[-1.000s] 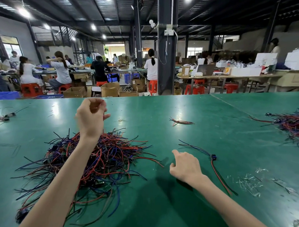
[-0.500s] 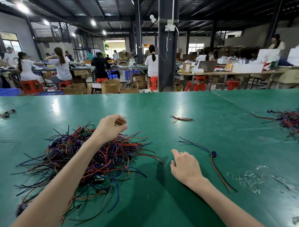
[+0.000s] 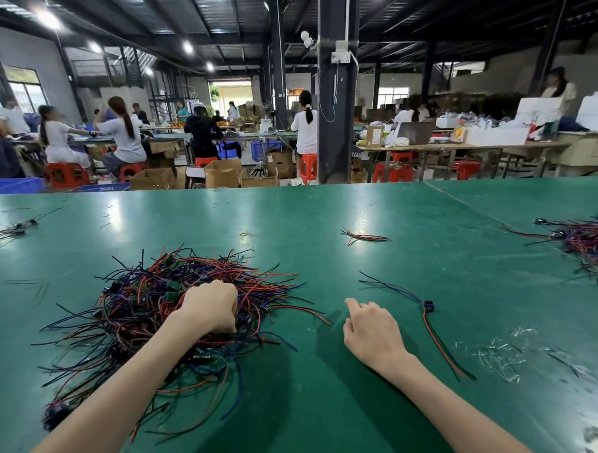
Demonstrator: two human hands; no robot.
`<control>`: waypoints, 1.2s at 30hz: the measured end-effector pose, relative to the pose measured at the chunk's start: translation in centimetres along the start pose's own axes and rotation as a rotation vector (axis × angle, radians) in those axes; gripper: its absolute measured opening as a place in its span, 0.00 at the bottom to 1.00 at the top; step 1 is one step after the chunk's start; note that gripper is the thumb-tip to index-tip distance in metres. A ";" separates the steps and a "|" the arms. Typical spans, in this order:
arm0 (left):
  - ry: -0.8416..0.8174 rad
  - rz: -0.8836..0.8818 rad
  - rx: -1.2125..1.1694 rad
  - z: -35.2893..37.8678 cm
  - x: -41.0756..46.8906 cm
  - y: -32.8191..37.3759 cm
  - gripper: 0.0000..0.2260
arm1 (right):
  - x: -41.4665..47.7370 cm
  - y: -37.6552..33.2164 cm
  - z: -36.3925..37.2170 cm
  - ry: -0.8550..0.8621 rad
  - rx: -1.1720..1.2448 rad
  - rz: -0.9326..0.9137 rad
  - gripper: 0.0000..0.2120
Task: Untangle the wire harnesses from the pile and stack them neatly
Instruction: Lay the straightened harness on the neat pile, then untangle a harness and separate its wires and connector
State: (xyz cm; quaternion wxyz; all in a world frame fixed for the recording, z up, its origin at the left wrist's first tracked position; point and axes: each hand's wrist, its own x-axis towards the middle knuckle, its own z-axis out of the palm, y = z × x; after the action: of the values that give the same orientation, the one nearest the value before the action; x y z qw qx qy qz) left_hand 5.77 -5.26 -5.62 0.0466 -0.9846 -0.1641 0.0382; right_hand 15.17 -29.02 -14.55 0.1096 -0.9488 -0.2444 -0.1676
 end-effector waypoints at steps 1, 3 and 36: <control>0.041 0.011 -0.025 0.1 -0.1 0.1 0.05 | 0.0 0.0 0.0 -0.001 0.006 -0.002 0.14; 0.139 0.013 -0.182 0.1 -0.2 -0.1 0.06 | 0.0 0.0 0.0 0.001 0.015 -0.007 0.14; 1.175 0.004 -0.638 -6.3 0.1 -4.3 0.12 | -0.1 0.1 -0.4 -0.017 -0.001 -0.004 0.17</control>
State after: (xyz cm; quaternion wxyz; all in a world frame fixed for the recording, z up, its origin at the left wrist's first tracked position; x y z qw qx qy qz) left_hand 5.05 -1.70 1.10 -0.1654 -0.8076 -0.1128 -0.5548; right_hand 15.02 -29.28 -14.25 0.1067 -0.9497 -0.2472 -0.1599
